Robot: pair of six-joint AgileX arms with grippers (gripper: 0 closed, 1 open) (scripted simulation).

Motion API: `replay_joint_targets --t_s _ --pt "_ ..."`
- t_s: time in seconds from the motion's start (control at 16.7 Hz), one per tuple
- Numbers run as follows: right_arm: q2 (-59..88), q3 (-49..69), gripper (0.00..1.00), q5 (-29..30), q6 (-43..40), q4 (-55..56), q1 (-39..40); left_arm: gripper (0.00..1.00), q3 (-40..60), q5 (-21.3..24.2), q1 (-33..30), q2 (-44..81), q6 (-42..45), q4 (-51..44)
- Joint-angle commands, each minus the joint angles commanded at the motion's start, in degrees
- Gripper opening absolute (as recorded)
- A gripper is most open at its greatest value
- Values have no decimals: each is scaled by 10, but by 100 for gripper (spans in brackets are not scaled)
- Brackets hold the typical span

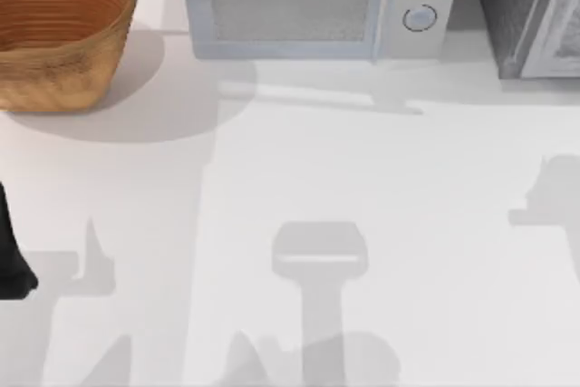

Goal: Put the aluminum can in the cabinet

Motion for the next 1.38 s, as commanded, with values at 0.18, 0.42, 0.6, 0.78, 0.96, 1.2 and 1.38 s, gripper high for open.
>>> replay_joint_targets --t_s 0.18,0.42,0.6,0.78,0.96,1.2,1.38 --pt "128 174 0 19 1 -42 17 100 0 0 0 0 0 0" --pt "293 403 0 44 3 -95 38 100 0 0 0 0 0 0" --pt "394 544 0 59 5 -125 51 100 0 0 0 0 0 0" --pt "462 638 0 70 7 -146 61 100 0 0 0 0 0 0" --pt "491 677 0 74 7 -155 65 100 0 0 0 0 0 0" --pt "491 678 0 74 7 -155 65 100 0 0 0 0 0 0" --pt "497 684 0 73 8 -157 63 100 0 0 0 0 0 0"
